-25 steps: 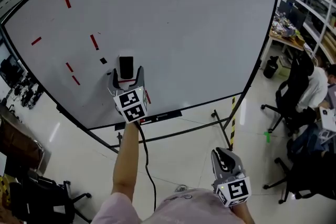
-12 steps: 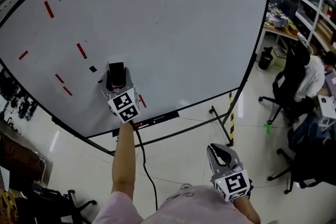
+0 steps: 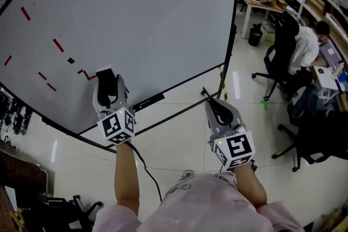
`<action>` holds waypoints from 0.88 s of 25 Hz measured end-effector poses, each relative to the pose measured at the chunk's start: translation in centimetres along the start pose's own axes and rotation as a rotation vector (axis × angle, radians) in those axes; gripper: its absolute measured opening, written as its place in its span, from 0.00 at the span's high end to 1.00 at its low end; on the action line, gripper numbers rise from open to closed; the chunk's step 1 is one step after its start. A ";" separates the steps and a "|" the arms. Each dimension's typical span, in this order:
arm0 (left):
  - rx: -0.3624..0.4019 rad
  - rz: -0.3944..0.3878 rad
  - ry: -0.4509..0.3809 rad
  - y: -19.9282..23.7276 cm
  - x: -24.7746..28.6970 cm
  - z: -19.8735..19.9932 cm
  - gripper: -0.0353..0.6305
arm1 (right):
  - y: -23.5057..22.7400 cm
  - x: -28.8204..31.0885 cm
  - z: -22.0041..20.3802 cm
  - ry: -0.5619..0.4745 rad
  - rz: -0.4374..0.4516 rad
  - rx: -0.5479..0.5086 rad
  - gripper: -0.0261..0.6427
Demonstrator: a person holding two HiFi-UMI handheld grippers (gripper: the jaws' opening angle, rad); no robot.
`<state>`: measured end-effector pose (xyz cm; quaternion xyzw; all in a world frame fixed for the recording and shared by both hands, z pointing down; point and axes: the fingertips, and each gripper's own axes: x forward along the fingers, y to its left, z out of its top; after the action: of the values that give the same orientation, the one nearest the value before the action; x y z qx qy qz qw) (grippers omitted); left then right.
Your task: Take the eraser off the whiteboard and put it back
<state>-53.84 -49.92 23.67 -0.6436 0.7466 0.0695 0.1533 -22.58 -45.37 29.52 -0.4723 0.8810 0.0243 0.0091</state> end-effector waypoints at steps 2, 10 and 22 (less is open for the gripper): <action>-0.066 -0.053 0.019 -4.8 -5.3 0.5 0.54 | -0.2 -2.2 0.7 -0.020 0.008 0.004 0.92; -0.204 -0.133 0.115 -23.4 -27.1 4.8 0.54 | -0.1 -17.3 -1.2 -0.035 0.113 0.005 0.86; -0.150 -0.016 0.218 -36.1 -48.2 11.0 0.54 | 1.0 -38.9 -1.2 0.001 0.256 0.076 0.75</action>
<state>-10.86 -7.13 32.06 -0.6630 0.7463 0.0536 0.0233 -1.88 -12.50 32.23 -0.3551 0.9345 -0.0081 0.0234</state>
